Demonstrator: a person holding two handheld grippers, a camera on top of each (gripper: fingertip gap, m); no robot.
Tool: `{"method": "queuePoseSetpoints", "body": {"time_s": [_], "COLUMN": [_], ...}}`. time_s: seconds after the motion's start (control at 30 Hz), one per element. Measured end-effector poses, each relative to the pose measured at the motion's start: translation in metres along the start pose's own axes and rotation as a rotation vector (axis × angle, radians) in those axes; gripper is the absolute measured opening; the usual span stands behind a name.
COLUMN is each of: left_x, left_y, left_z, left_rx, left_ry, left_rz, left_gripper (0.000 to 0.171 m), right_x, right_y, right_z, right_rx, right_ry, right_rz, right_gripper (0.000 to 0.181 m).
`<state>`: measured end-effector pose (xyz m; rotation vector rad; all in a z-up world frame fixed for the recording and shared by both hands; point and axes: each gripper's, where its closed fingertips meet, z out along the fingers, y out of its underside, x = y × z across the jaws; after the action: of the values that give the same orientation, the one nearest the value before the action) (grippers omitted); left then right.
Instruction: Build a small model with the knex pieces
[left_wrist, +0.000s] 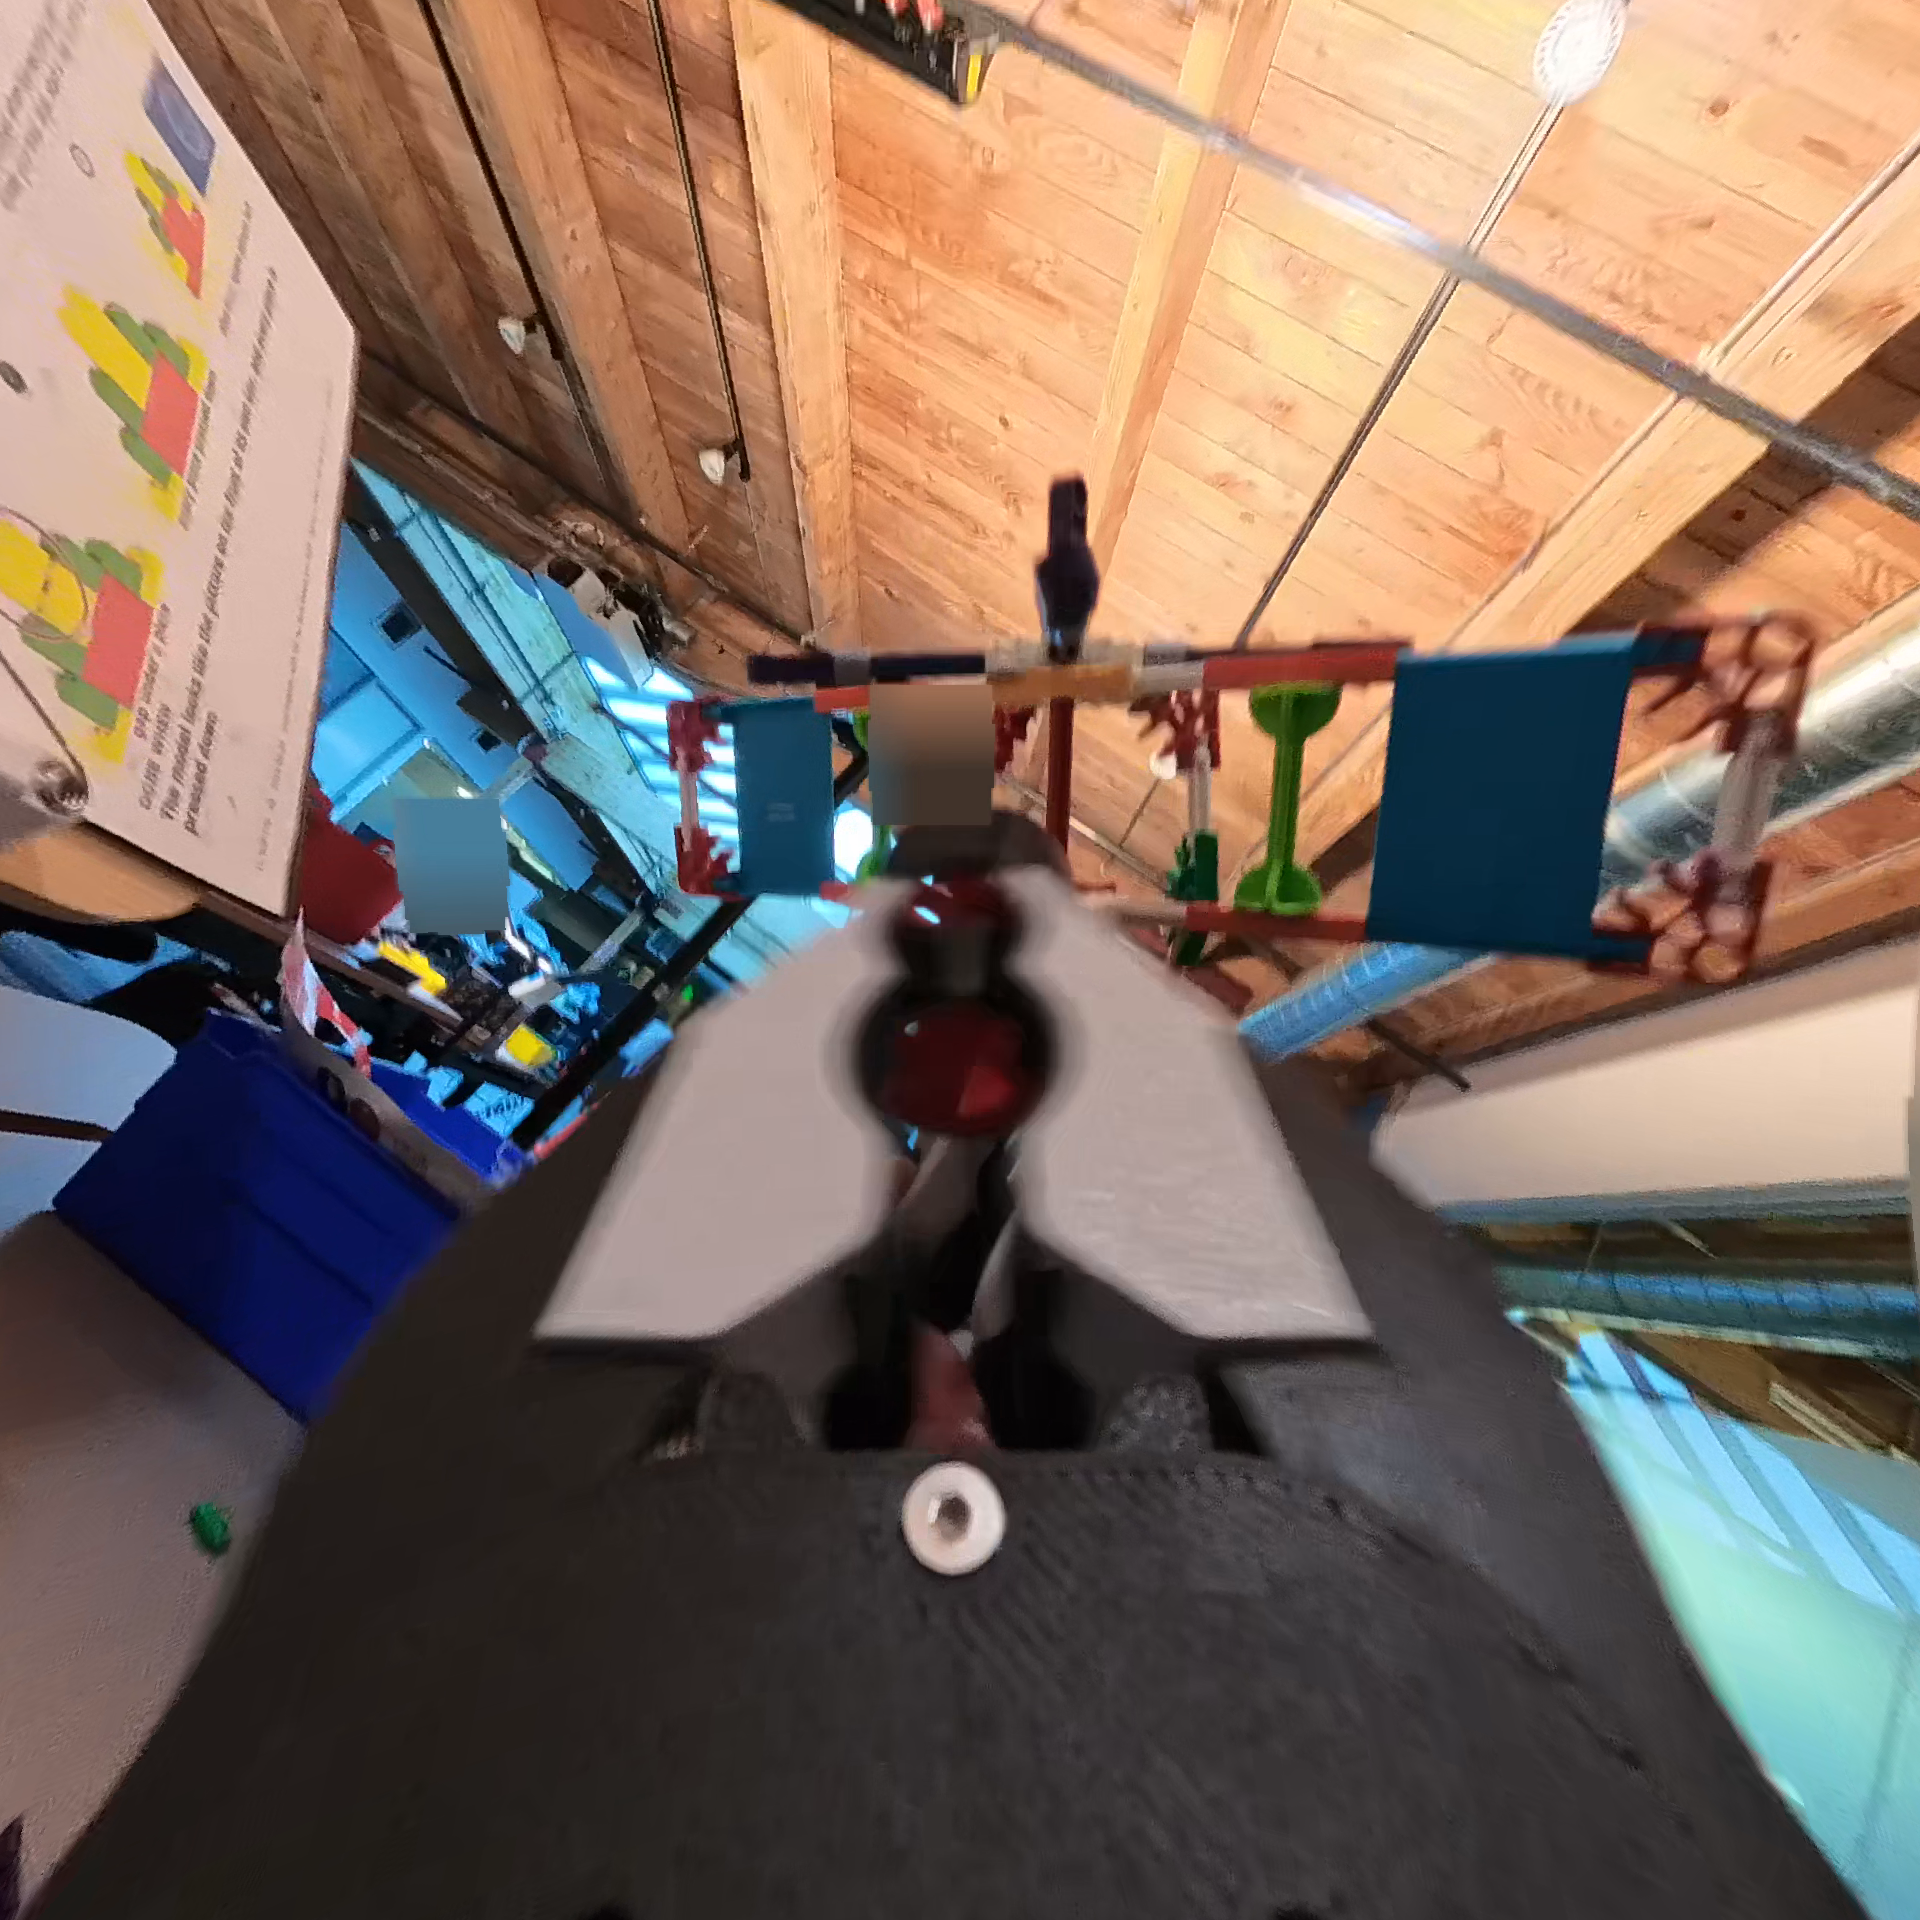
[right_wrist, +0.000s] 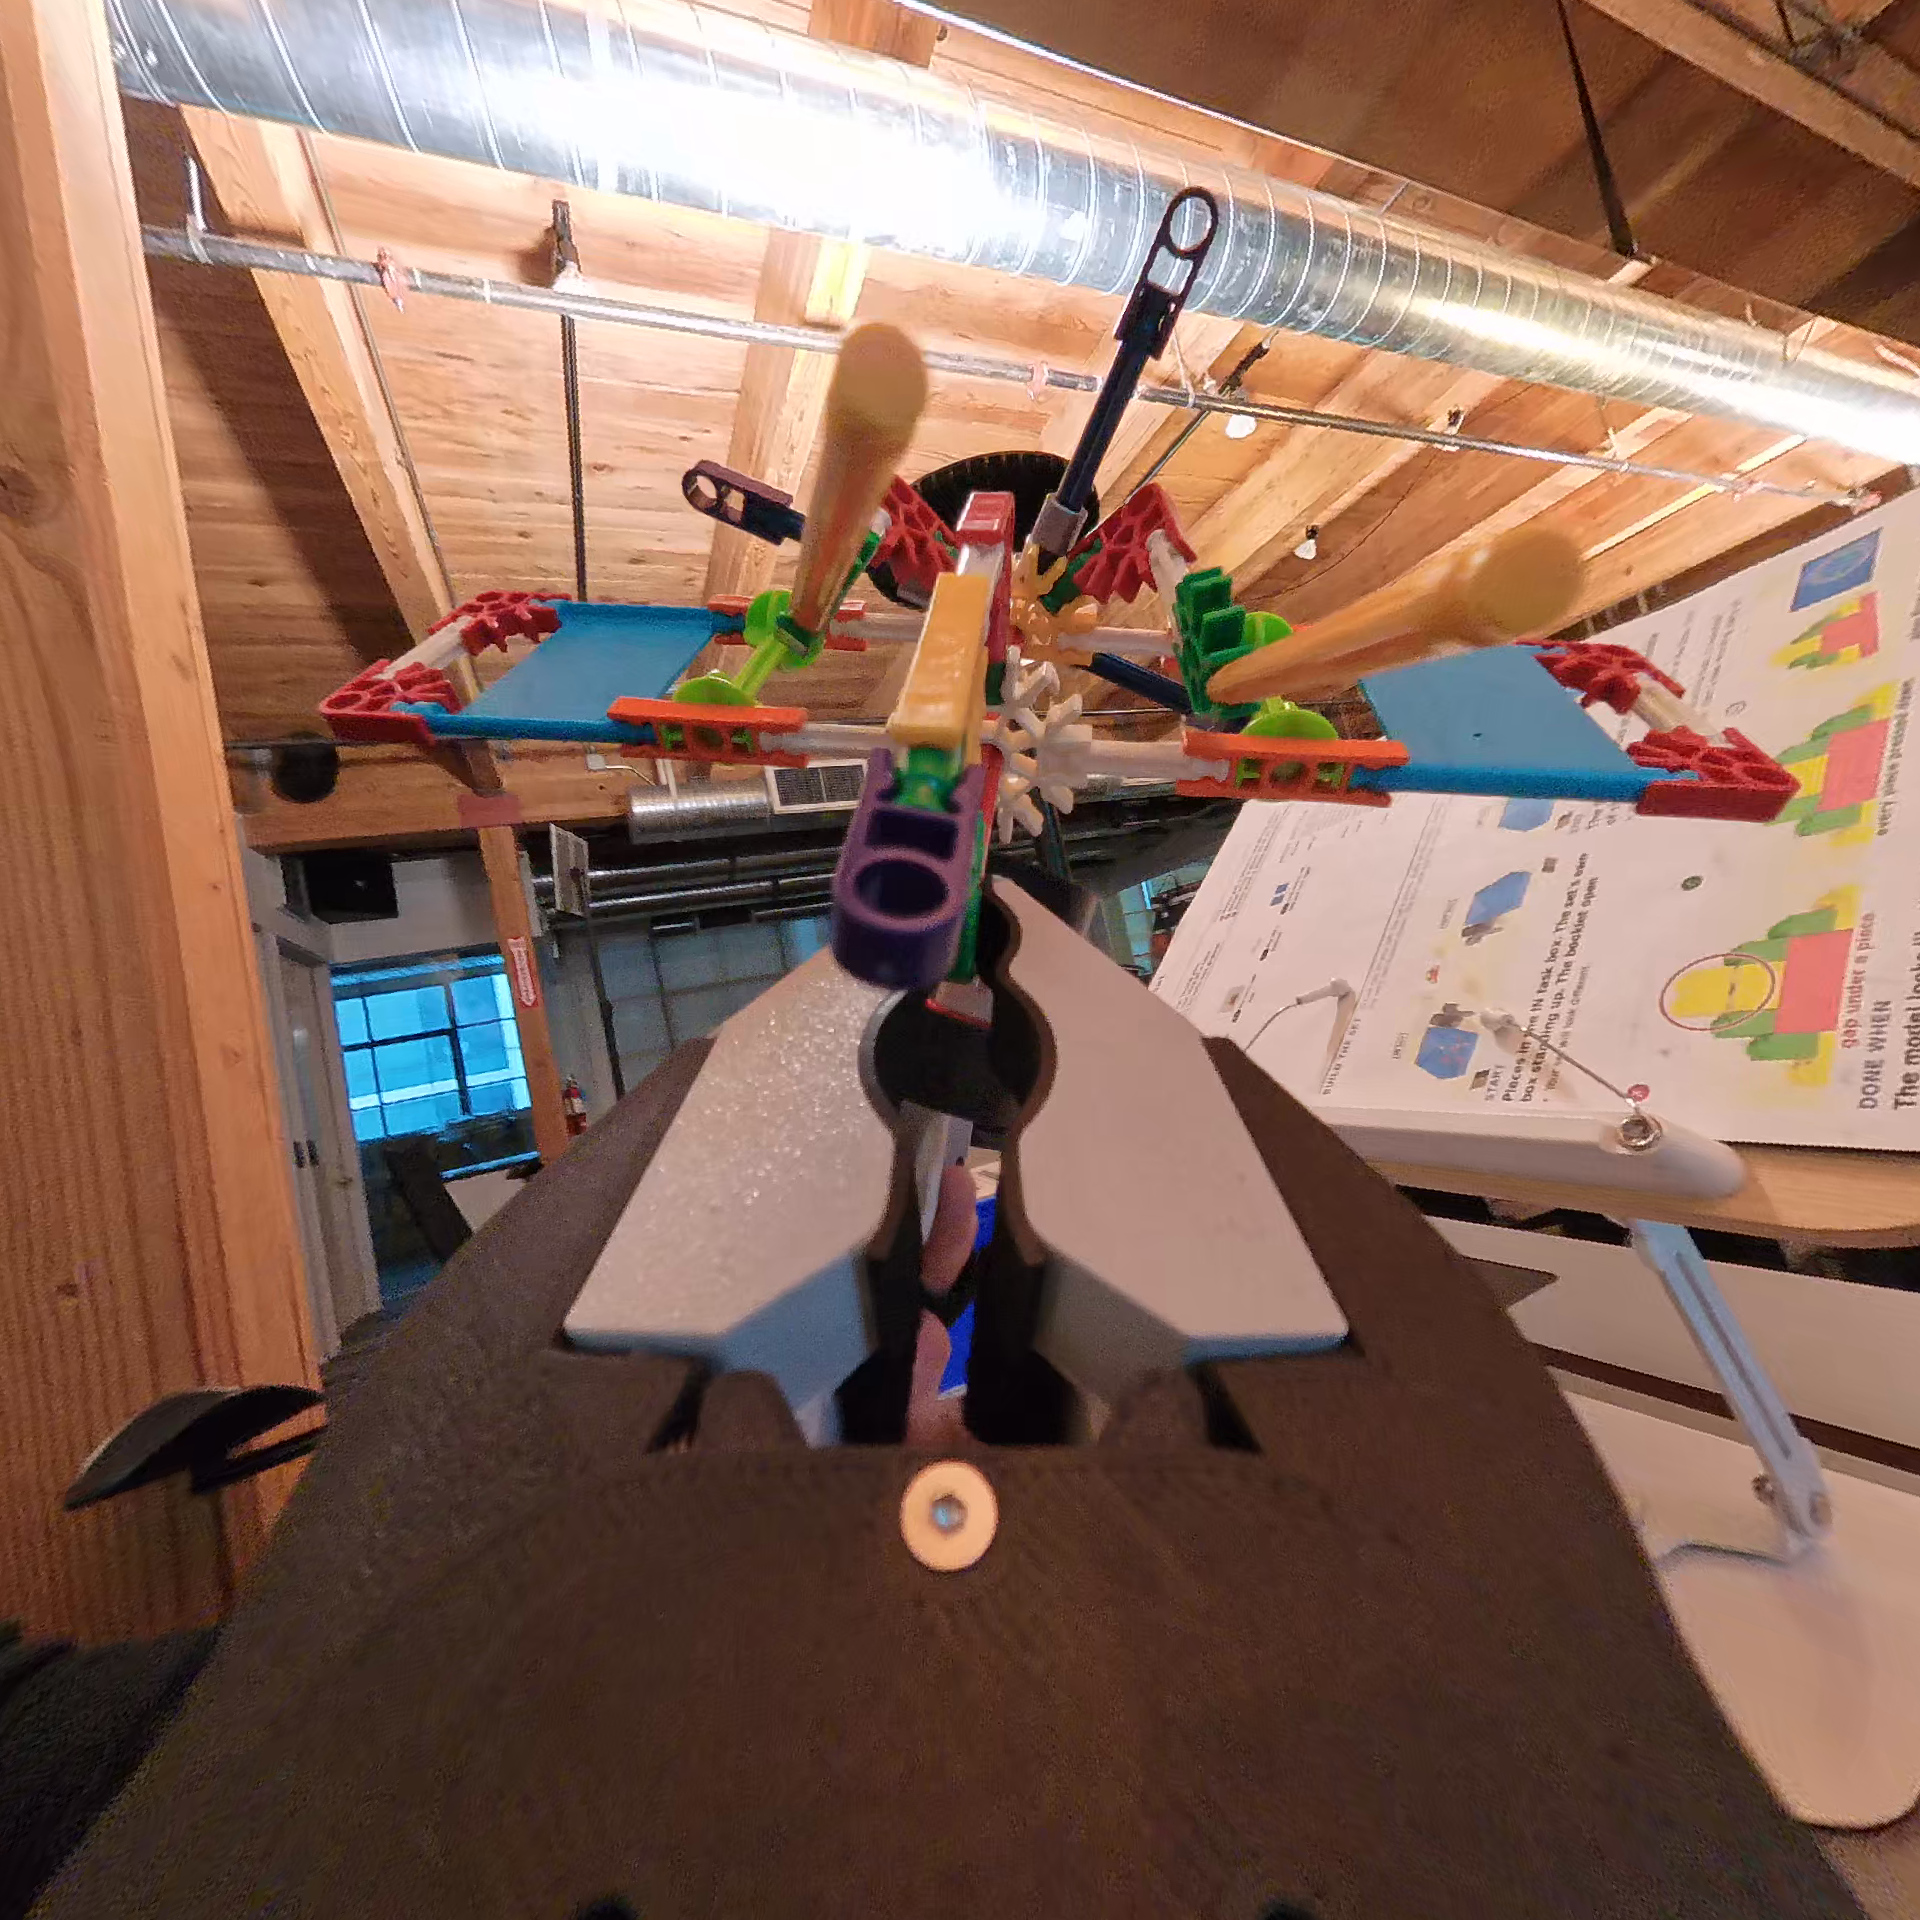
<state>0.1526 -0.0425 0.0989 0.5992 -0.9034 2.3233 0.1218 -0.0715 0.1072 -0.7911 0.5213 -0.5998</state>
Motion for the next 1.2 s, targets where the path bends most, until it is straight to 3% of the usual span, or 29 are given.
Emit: {"method": "queuePoseSetpoints", "body": {"time_s": [0.03, 0.33, 0.47, 0.6, 0.7, 0.83, 0.93, 1.03, 1.1, 1.2], "left_x": [0.0, 0.001, -0.018, -0.047, -0.049, -0.045, -0.052, -0.078, -0.081, -0.091], "left_y": [-0.005, 0.012, 0.024, 0.042, 0.07, 0.111, 0.144, 0.153, 0.162, 0.161], "left_z": [-0.001, -0.002, -0.01, -0.036, -0.071, -0.112, -0.14, -0.16, -0.163, -0.158], "left_rx": [0.024, -0.073, -0.247, -0.539, -0.817, -1.118, -1.312, -1.463, -1.477, -1.454], "left_ry": [-0.003, 0.013, -0.071, -0.18, -0.141, -0.05, 0.057, 0.042, 0.039, -0.031], "left_rz": [0.002, 0.116, 0.264, 0.436, 0.56, 0.82, 1.041, 1.29, 1.219, 1.178], "left_gripper": [0.0, 0.0, 0.0, 0.006, 0.029, 0.073, 0.077, 0.069, 0.053, 0.046], "right_x": [0.001, 0.0, 0.003, 0.014, 0.017, 0.023, 0.028, 0.028, 0.028, 0.028], "right_y": [0.0, 0.02, 0.021, 0.017, 0.015, 0.016, 0.02, 0.022, 0.025, 0.03], "right_z": [-0.001, 0.003, -0.004, -0.013, -0.02, -0.027, -0.03, -0.032, -0.033, -0.033], "right_rx": [0.003, -0.079, -0.121, -0.158, -0.171, -0.188, -0.212, -0.226, -0.24, -0.258], "right_ry": [-0.005, -0.03, -0.049, -0.042, -0.043, -0.035, -0.024, -0.022, -0.025, -0.029], "right_rz": [0.015, 0.05, 0.062, 0.053, 0.041, 0.051, 0.048, 0.049, 0.05, 0.059], "right_gripper": [0.001, 0.001, 0.001, 0.001, 0.002, 0.002, 0.002, 0.002, 0.002, 0.002]}}
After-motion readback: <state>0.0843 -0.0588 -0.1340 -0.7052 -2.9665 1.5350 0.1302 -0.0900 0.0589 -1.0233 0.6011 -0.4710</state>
